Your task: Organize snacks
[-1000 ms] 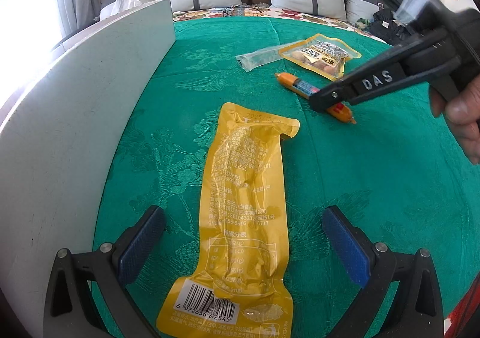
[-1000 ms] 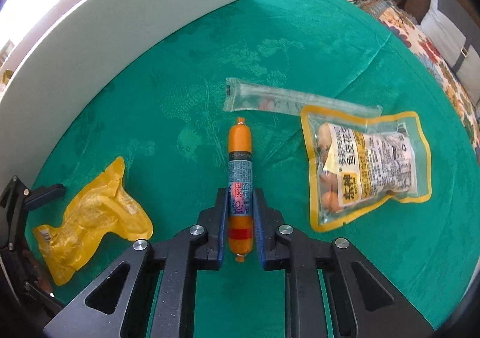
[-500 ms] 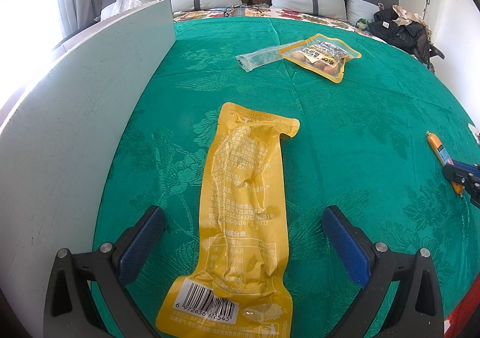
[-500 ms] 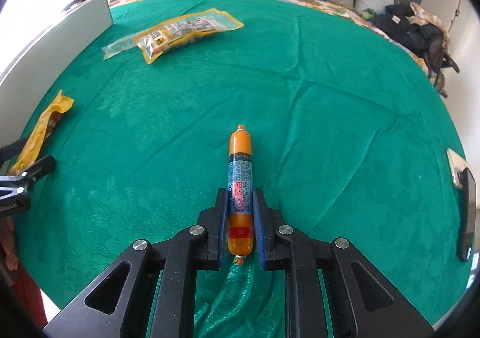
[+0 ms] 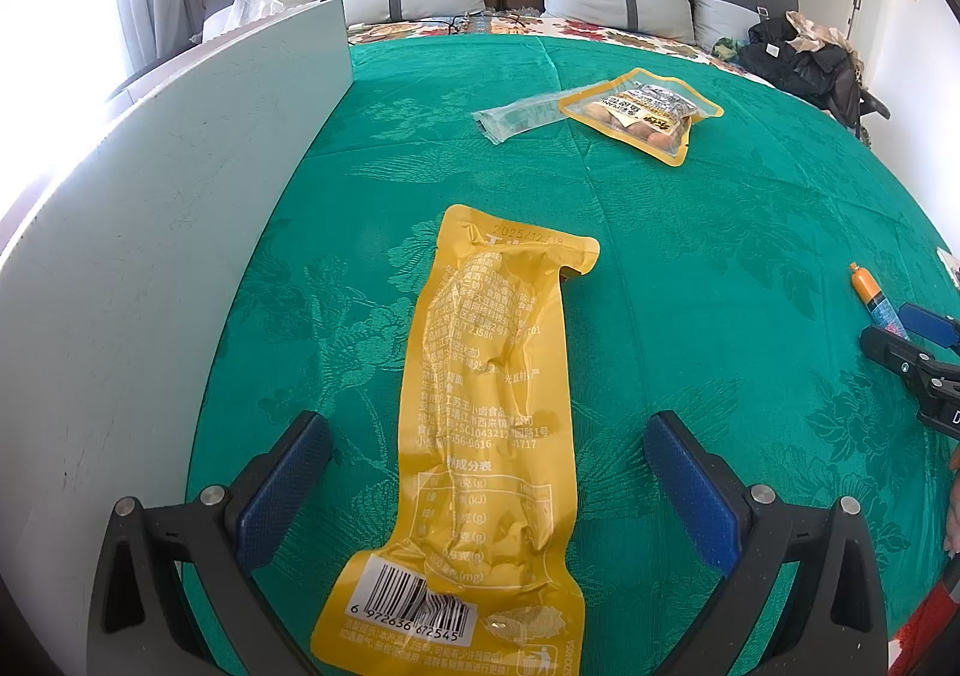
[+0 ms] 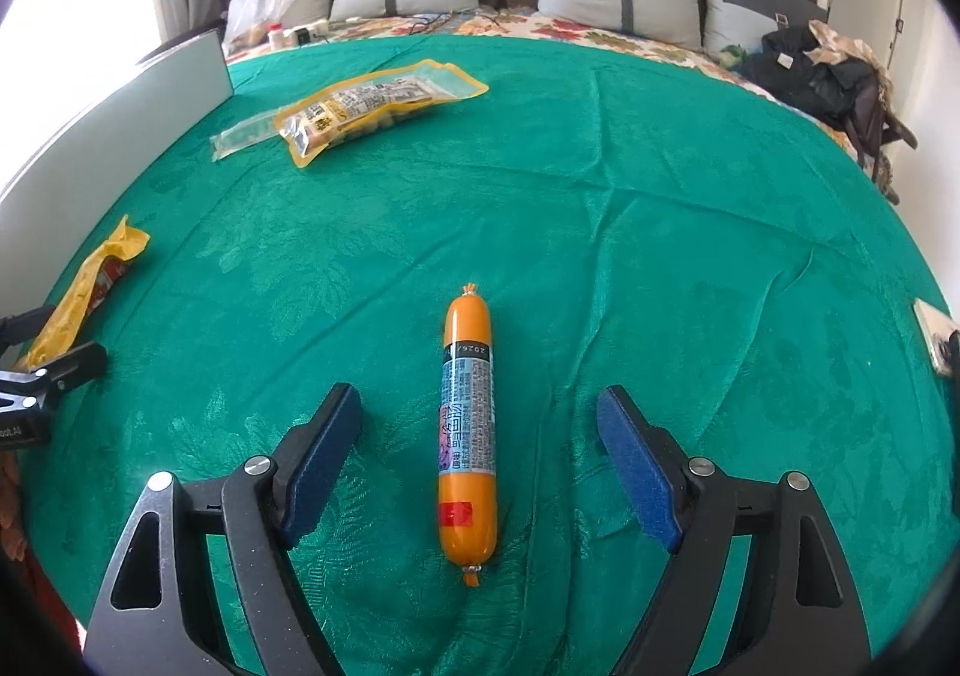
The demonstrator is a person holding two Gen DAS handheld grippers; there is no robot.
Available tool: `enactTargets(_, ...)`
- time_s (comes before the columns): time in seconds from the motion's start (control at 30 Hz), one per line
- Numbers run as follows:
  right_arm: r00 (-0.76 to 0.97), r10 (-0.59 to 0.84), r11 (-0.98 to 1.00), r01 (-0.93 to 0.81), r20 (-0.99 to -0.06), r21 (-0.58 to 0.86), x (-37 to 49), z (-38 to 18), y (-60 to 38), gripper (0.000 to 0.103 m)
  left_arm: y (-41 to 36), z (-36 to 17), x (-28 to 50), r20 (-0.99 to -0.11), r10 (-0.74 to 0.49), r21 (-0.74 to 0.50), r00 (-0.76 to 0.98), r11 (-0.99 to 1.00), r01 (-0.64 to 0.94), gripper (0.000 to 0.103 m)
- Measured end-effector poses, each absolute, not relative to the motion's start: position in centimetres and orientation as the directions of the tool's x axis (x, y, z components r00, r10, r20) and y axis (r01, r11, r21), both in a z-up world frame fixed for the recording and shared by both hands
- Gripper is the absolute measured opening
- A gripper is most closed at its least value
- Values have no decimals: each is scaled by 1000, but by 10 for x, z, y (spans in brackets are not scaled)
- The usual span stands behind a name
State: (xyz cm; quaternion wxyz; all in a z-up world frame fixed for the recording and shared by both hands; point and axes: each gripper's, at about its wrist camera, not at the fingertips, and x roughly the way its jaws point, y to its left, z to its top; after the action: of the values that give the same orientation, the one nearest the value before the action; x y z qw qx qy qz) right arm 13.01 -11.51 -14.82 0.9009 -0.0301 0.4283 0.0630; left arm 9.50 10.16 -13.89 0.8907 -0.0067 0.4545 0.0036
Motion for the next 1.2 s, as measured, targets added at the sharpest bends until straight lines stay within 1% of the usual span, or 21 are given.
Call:
enactTargets(0.23,624,91,990,-141,-776,3,130,-149,-116,87,102,-139,95,-810,1,-8,587,1000,-12,103)
enactTargets(1.2,624,92,990,-142,-776,4,129,-149,-116,87,101,-139,95,-809,1,-8,588,1000,-12,103)
